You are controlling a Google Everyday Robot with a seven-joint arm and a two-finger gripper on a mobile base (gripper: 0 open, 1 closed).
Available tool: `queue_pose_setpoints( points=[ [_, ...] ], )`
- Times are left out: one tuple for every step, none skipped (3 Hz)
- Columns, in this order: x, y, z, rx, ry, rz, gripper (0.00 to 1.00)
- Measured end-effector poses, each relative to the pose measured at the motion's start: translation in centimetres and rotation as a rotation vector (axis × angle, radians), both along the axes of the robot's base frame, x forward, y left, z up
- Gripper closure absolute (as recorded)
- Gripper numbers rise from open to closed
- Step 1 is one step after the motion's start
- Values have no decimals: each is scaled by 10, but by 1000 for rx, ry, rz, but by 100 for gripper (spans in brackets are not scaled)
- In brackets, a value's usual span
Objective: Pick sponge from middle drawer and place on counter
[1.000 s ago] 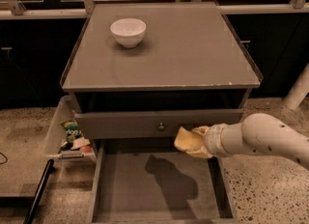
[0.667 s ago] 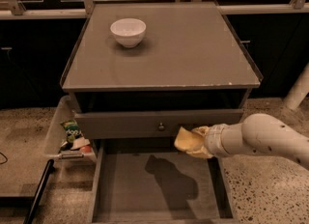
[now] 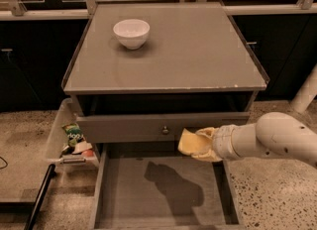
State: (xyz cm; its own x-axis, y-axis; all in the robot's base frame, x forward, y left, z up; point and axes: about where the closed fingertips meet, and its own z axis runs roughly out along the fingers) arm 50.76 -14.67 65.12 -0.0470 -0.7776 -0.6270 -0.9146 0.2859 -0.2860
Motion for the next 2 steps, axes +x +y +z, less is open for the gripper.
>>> queue_pose_setpoints(
  points=[
    [-7,-2,47,20,-59,90,100],
    [-12,-6,108,18,-124,196,100]
  ],
)
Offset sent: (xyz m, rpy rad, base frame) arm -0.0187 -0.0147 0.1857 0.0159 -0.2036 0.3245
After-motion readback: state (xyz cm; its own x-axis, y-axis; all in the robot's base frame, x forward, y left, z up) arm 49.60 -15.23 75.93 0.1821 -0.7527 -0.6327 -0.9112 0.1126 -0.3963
